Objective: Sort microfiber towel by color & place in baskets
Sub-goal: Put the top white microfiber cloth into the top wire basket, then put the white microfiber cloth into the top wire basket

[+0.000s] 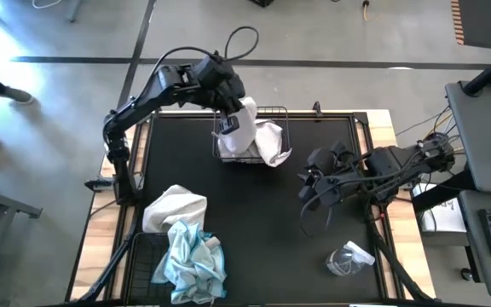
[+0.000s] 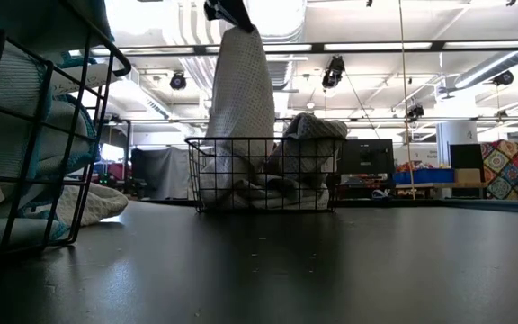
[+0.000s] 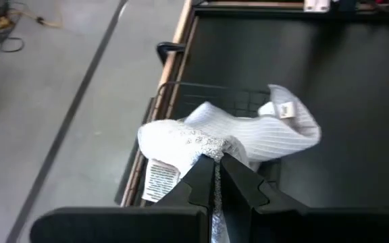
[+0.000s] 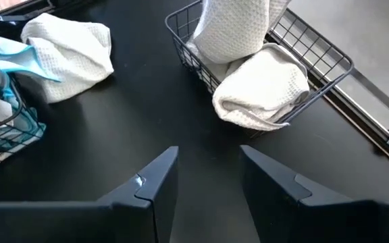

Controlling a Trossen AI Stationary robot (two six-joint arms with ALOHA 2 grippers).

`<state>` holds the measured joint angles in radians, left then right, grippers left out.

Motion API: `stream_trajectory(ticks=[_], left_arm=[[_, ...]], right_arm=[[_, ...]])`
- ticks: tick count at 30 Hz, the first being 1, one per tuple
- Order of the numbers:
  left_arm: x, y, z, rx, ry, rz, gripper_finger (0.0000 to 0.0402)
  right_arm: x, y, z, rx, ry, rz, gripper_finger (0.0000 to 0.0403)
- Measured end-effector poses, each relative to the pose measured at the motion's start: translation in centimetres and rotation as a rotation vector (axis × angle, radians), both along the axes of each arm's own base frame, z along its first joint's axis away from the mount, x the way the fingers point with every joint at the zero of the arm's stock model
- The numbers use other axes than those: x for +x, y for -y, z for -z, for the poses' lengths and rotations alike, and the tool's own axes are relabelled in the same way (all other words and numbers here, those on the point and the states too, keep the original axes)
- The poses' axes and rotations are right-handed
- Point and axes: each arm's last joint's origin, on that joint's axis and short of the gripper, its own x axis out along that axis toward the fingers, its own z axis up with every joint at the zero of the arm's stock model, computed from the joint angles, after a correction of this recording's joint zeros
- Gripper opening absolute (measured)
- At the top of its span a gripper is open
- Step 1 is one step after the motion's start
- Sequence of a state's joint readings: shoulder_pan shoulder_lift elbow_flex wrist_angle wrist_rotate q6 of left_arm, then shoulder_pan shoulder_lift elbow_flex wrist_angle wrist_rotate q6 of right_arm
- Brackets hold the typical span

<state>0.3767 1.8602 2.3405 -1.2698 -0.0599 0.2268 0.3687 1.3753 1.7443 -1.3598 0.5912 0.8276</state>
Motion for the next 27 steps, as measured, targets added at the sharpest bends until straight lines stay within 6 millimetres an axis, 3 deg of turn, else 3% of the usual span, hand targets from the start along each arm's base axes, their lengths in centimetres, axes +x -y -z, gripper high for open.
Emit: stream_trajectory(ticks=[9, 27], left_arm=[[-0.6, 0.4, -0.2, -0.05, -0.01, 0.042, 0.0007], [-1.1, 0.6, 0.3, -0.06, -0.08, 0.074, 0.0065]], right_arm=[[0.1, 0.0, 0.1, -0.006, -0.005, -0.002, 0.0146], [0.1, 0.0, 0.1, 0.003, 0.001, 0.008, 0.0146]])
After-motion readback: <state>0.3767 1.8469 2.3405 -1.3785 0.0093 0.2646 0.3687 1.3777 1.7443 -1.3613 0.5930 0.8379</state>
